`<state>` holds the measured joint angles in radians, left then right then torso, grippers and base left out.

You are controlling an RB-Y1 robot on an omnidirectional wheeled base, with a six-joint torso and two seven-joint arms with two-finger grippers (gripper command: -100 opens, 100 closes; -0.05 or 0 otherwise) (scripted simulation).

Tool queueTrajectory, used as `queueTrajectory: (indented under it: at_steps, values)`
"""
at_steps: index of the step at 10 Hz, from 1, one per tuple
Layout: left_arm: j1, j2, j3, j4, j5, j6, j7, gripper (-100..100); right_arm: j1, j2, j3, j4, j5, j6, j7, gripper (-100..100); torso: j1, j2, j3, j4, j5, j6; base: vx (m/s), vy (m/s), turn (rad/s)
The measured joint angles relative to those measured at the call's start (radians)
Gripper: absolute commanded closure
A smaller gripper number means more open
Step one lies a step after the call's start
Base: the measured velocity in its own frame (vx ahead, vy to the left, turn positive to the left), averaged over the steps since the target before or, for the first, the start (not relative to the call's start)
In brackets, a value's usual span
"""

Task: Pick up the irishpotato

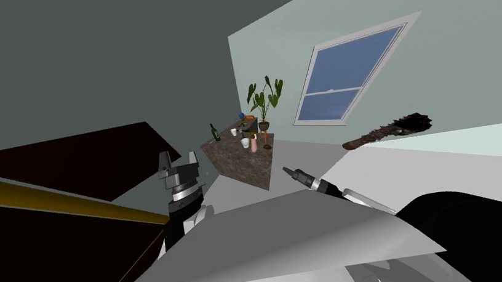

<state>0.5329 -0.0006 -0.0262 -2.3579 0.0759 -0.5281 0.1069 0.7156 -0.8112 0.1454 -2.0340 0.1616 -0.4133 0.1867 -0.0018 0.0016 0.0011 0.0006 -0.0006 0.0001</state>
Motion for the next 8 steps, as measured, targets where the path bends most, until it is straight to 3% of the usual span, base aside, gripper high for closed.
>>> queueTrajectory:
  at_steps: [8]
  values:
    - [0.0,0.0,0.0,0.0,0.0,0.0,0.0,0,0.072,-0.223,0.011,0.058,0.024,-0.004,0.011,-100,0.0,-0.003,-0.002,-0.001,0.0,0.0,-0.011,-0.025,0.08]
